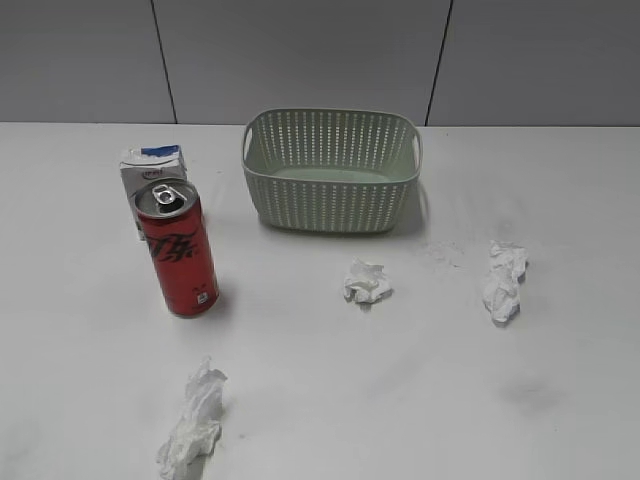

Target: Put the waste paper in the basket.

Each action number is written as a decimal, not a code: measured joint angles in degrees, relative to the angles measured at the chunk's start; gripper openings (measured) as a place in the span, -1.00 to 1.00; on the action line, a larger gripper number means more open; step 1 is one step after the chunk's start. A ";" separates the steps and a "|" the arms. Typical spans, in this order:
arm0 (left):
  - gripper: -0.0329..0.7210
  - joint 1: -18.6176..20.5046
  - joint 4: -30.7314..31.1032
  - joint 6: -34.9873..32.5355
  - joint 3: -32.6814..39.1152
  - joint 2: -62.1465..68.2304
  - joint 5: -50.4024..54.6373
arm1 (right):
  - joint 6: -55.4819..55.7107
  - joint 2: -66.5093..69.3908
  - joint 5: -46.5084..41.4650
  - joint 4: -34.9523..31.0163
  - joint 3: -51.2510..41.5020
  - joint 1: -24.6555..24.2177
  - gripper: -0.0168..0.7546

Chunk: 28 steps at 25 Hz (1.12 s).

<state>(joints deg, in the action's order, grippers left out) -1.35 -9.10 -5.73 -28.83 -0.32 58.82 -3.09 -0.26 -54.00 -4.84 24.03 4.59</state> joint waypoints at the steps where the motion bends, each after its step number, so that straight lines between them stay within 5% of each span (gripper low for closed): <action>1: -0.29 0.00 0.00 0.00 0.00 0.00 0.00 | 0.00 0.00 0.00 0.00 0.00 0.00 0.57; 18: -0.29 0.00 0.00 -0.05 0.00 0.00 0.00 | 0.00 0.85 0.05 0.00 0.00 0.00 0.58; 28: -0.29 0.00 0.00 -0.05 0.00 0.00 0.00 | 0.00 20.11 8.47 -1.33 3.34 0.00 0.57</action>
<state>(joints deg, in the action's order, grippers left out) -1.35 -9.10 -5.78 -28.83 -0.32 58.82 -3.09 19.85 -45.52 -6.17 27.37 4.59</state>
